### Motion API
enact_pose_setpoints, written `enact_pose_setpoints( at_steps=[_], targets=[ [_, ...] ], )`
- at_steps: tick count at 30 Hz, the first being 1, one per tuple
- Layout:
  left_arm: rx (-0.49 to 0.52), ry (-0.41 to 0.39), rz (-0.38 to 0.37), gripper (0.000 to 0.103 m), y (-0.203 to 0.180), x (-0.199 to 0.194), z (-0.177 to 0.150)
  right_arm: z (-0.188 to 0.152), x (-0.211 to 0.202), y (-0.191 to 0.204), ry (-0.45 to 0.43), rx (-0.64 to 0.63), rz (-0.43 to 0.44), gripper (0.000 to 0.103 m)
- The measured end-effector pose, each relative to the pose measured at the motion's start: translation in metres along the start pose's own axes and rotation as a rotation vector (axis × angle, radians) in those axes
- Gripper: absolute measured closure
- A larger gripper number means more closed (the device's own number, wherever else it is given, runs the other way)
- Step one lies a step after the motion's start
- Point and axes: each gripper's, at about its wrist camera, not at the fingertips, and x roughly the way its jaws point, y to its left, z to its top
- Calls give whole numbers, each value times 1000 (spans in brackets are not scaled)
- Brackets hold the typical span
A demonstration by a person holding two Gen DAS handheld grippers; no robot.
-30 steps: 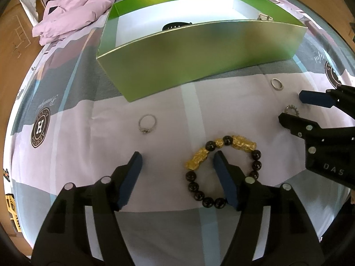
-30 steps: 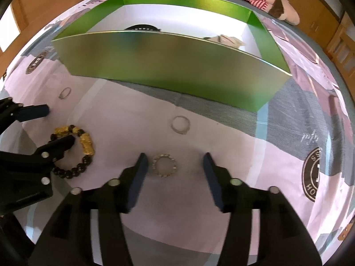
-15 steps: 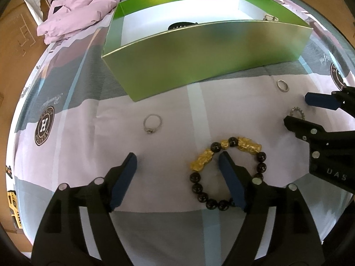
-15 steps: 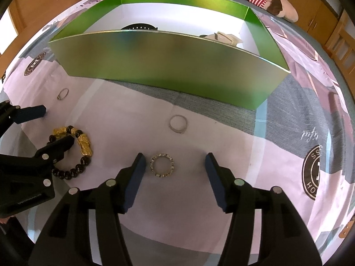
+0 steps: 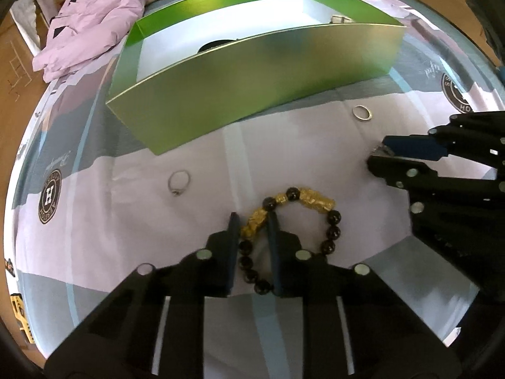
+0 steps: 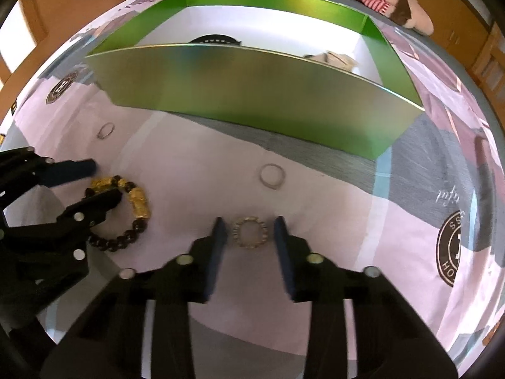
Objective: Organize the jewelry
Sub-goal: 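Close the left tool on the gold-black bracelet while the right tool grips the silver bead ring, then carry both bracelets into the green box and open both tools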
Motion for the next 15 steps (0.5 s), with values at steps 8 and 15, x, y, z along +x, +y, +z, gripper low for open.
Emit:
enact_pose_setpoints(
  at_steps=[8, 15],
  targets=[
    [-62, -7, -53, 86, 17, -8, 5, 4, -5, -5, -11, 20, 8, 82],
    [-180, -72, -138, 87, 58, -38, 10, 11, -21, -27, -54, 65, 12, 82]
  ],
)
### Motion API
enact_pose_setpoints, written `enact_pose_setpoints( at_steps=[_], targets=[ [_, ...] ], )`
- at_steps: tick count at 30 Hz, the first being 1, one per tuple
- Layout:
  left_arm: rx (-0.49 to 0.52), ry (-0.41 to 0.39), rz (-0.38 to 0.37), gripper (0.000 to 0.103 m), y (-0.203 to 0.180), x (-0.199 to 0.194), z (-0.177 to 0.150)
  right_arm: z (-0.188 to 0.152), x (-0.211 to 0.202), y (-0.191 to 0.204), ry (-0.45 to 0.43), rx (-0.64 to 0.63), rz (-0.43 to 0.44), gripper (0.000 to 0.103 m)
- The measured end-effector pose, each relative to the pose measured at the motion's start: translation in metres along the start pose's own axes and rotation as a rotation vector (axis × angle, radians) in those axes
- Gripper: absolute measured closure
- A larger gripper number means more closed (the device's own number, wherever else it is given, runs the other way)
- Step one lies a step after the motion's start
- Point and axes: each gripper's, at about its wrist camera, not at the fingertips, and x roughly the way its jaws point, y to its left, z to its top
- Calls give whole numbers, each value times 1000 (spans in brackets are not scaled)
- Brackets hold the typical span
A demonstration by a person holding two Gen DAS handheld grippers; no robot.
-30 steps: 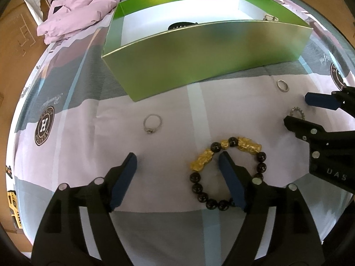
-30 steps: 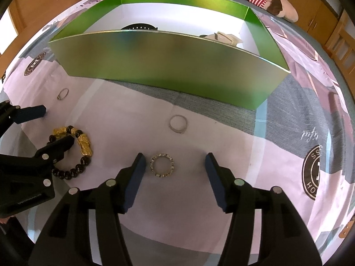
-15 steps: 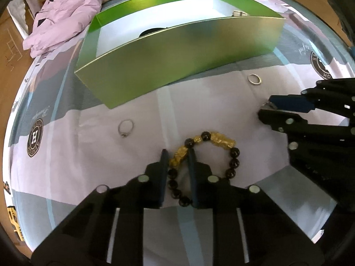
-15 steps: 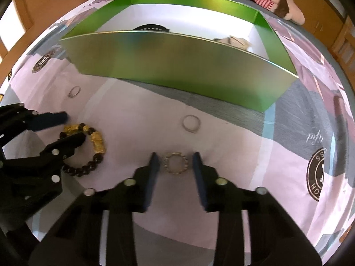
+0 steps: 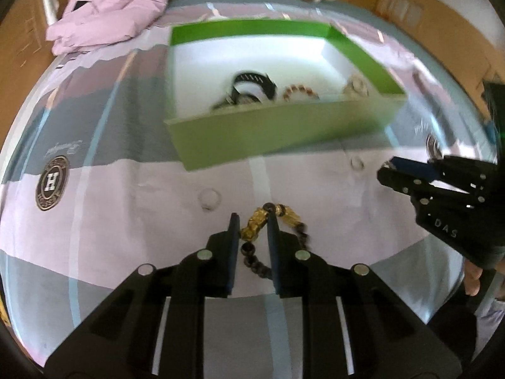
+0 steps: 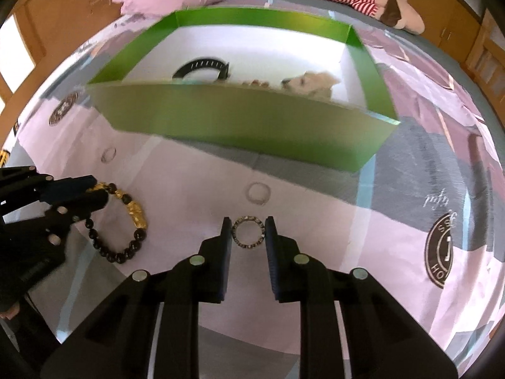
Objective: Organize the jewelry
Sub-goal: 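Carry both bracelets into the green box and open both tools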
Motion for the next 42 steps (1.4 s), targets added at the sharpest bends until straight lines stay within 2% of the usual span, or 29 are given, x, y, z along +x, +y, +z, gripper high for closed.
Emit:
enact_pose_setpoints(
  at_steps=[7, 10, 13, 17, 21, 24, 26, 28, 32, 34, 37, 39, 42],
  targets=[
    [-44, -31, -23, 87, 11, -13, 7, 11, -29, -16, -72, 43, 16, 82],
    [-39, -67, -37, 87, 8, -29, 12, 13, -34, -19, -82, 56, 20, 82],
    [-25, -128, -37, 87, 6, -53, 27, 15, -40, -21, -98, 63, 15, 82],
    [-18, -192, -64, 87, 5, -77, 61, 33, -65, -21, -178, 52, 21, 82],
    [-5, -218, -49, 87, 4, -71, 93, 57, -80, -20, -264, 42, 50, 82],
    [16, -192, -34, 87, 2, -43, 106, 75, -77, -22, -314, 37, 107, 82],
    [38, -172, -3, 87, 0, -21, 106, 85, -66, -26, -312, 63, 139, 82],
    [48, -136, 38, 88, -1, 0, 103, 95, -44, -30, -269, 86, 173, 82],
    [51, -104, 54, 88, 0, 17, 98, 101, -10, -25, -186, 102, 172, 82],
    [41, -117, 47, 88, 3, 11, 97, 99, -2, -15, -148, 61, 155, 80],
    [2, -156, 22, 86, 10, -9, 95, 94, -4, -7, -146, 24, 97, 65],
    [-18, -176, 18, 85, 16, -24, 89, 92, -14, -10, -162, 44, 134, 63],
    [-20, -190, 58, 85, 21, -36, 73, 84, -35, -21, -187, 85, 184, 58]
  ],
)
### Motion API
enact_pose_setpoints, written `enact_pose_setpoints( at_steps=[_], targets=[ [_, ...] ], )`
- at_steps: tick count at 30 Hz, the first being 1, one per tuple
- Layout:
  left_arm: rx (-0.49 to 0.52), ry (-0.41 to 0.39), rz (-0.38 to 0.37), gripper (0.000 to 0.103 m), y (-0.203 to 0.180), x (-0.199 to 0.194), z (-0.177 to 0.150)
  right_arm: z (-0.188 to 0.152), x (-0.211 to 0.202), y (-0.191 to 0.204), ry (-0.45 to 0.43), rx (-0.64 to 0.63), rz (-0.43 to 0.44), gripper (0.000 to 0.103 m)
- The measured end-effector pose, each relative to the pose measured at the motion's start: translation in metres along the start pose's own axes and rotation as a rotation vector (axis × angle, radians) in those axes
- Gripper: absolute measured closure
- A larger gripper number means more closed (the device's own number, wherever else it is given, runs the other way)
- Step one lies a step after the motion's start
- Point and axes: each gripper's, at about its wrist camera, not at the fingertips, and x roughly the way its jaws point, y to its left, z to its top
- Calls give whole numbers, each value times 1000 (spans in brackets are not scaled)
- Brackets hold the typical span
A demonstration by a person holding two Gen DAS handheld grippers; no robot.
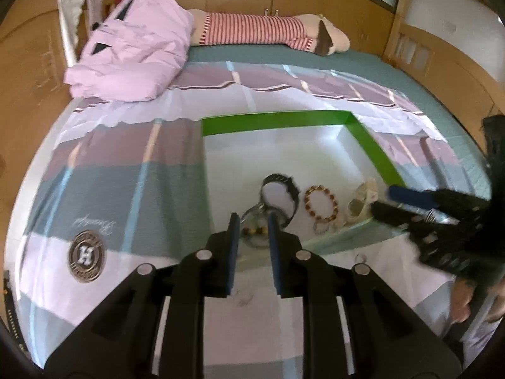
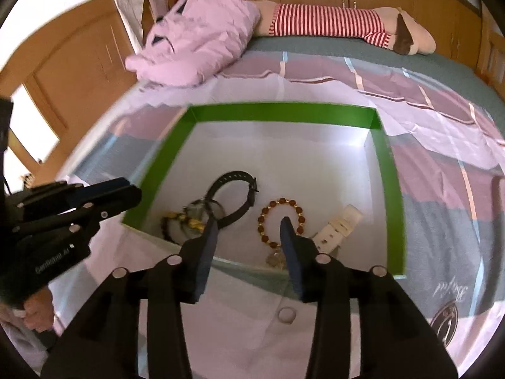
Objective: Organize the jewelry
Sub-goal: 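Carry both bracelets into the green box and open both tools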
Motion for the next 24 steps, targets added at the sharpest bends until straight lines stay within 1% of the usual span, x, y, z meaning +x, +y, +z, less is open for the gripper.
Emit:
enact_pose_setpoints(
  at_steps=[1, 2, 4, 5, 9, 11, 13, 15, 20, 24],
  targets=[
    [5, -1, 27, 84, 1, -4, -8, -1, -5, -1, -5, 4, 5, 57],
    [6, 1, 38, 83, 2, -5, -12, -6, -13, -2, -10, 3, 10, 54],
    [2, 13, 49, 69, 3, -7, -28, -13, -22, -1, -6, -7, 7, 51],
    [10, 31, 54, 67, 1, -5, -37, -16, -24, -1, -1, -11, 4, 49],
    [55, 68, 69, 66, -8, 5, -50, -39, -18, 4, 72, -61, -14, 48],
    [65, 71, 68, 64, -12, 8, -51, -50, -6, 5, 118, -95, -56, 48],
    [73, 74, 62, 59, -16, 8, -53, -56, 2, 0, 147, -90, -81, 48],
    [87, 76, 65, 56, -19, 9, -55, -59, 9, -6, 171, -64, -84, 48],
    [90, 95, 68, 54, -20, 15, -57, -63, 25, -11, 198, -49, -104, 48],
    [96, 107, 71, 51, -21, 18, -58, -66, 43, -11, 218, -60, -121, 48]
  ],
)
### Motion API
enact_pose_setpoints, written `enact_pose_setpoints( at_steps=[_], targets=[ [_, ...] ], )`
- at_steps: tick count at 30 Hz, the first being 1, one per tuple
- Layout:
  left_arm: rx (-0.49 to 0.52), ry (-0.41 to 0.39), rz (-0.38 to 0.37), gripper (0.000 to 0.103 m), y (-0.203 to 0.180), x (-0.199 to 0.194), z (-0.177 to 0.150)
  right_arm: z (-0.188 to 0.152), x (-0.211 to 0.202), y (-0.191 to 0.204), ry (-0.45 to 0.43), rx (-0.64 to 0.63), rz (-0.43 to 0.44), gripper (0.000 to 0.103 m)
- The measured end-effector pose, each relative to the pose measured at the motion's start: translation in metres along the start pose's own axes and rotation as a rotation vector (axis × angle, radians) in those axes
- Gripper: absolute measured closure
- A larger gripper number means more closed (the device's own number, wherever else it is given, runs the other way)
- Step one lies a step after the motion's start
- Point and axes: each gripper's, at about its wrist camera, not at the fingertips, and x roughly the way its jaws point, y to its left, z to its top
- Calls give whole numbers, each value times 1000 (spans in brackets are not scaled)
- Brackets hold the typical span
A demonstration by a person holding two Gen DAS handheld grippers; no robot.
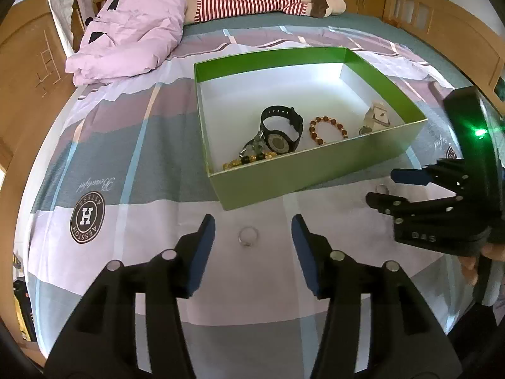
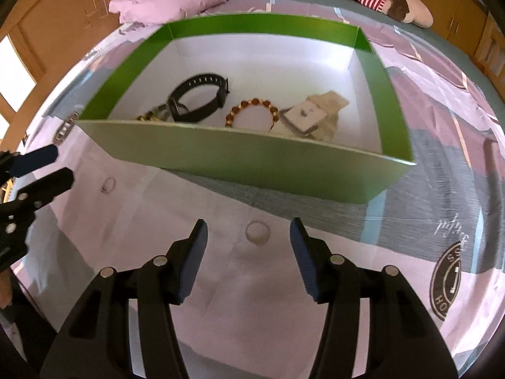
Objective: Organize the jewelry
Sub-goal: 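Carry both bracelets into the green box and open both tools, then grasp the silver stone ring on the bedspread with the left tool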
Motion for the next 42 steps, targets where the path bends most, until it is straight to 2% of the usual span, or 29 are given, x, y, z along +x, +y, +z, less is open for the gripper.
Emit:
enact_pose_setpoints(
  at_steps=[4, 5, 6, 8, 9, 10, 12, 15, 19, 22, 25, 27, 28, 29, 30, 31, 33, 37, 40, 42],
  targets=[
    [-10, 9, 0, 48, 3, 2, 0, 0, 17, 4, 8, -18, -21, 48],
    [-14, 14, 0, 48, 4, 3, 0, 0, 21, 5, 9, -26, -27, 51],
    [-20, 23, 0, 48, 5, 5, -1, 0, 21, 6, 0, -35, -33, 56],
    [-42, 48, -10, 48, 10, 11, -1, 0, 19, 8, 0, -44, -25, 82],
    [-58, 62, -23, 48, 12, 13, -1, 0, 18, 8, 4, -41, -16, 88],
    [-86, 83, -45, 47, 16, 17, -1, 0, 17, 7, 12, -38, -12, 89],
    [-165, 131, -85, 47, 29, 26, -2, -2, 15, 6, 24, -33, -1, 99],
    [-278, 174, -126, 45, 50, 39, -4, -2, 9, 1, 23, -10, 19, 99],
    [-356, 200, -151, 44, 62, 51, -7, 0, -5, -10, 5, 25, 40, 97],
    [-349, 222, -153, 44, 56, 61, -9, 1, -12, -22, -1, 84, 33, 93],
    [-307, 229, -117, 44, 43, 67, -12, 2, -11, -28, 3, 110, 20, 91],
    [-279, 213, -84, 44, 36, 69, -10, 1, -10, -31, 13, 124, 18, 75],
    [-272, 205, -74, 44, 34, 69, -9, 1, -10, -30, 12, 129, 17, 70],
    [-266, 199, -70, 44, 32, 71, -7, 0, -10, -29, 12, 127, 17, 70],
    [-260, 197, -67, 47, 31, 71, -6, 0, -10, -28, 13, 118, 18, 70],
    [-250, 196, -61, 56, 29, 72, -5, 0, -10, -27, 10, 107, 19, 70],
    [-218, 196, -45, 65, 25, 73, -4, -2, -11, -17, 0, 55, 12, 70],
    [-206, 199, -72, 81, 25, 70, -3, -6, -2, 9, 8, -59, -13, 70],
    [-221, 202, -84, 85, 29, 69, -4, -10, 9, 20, 28, -115, -45, 71],
    [-242, 204, -96, 85, 30, 71, -2, -11, 14, 22, 30, -127, -48, 78]
  ],
)
